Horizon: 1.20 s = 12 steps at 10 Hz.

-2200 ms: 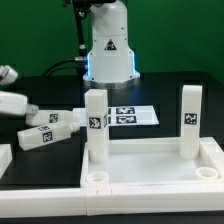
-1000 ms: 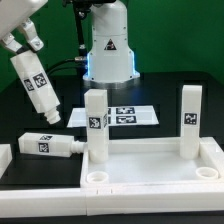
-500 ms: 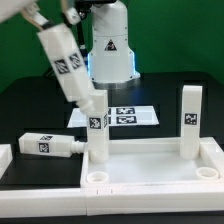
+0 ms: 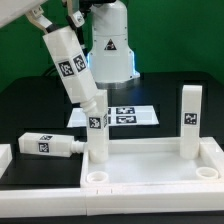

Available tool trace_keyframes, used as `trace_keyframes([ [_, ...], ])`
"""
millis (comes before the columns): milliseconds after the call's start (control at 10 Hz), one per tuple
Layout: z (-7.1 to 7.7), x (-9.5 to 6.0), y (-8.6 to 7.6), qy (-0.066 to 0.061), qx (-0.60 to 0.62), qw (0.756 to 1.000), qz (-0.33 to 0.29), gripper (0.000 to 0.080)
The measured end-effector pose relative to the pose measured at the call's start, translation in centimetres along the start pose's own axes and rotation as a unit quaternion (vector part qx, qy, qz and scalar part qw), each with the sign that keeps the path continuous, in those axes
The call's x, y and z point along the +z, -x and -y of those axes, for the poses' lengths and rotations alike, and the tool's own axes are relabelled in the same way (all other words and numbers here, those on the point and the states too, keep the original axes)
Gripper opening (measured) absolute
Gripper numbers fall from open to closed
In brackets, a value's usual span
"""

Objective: Assemble desk

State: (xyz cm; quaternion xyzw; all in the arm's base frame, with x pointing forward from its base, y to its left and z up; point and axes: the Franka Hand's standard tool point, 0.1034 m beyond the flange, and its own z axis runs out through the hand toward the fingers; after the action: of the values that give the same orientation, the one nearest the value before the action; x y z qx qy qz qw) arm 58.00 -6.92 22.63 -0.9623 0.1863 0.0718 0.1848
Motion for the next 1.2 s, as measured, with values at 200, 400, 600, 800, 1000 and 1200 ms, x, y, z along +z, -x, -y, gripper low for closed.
trace_keyframes([
  [200, 4.5, 3.2, 0.6, 0.041, -0.050, 0.997, 0.030, 0.0290],
  [400, 5.0, 3.6, 0.5, 0.042, -0.051, 0.998, 0.021, 0.0290],
  [600, 4.9, 3.6, 0.5, 0.042, -0.050, 0.998, 0.022, 0.0290],
  [800, 6.3, 4.1, 0.2, 0.097, -0.108, 0.989, -0.006, 0.0290],
  [1000, 8.7, 6.0, 1.1, 0.145, -0.177, 0.973, -0.017, 0.0290],
  [1200, 9.5, 6.6, 1.5, 0.155, -0.194, 0.969, -0.014, 0.0290],
])
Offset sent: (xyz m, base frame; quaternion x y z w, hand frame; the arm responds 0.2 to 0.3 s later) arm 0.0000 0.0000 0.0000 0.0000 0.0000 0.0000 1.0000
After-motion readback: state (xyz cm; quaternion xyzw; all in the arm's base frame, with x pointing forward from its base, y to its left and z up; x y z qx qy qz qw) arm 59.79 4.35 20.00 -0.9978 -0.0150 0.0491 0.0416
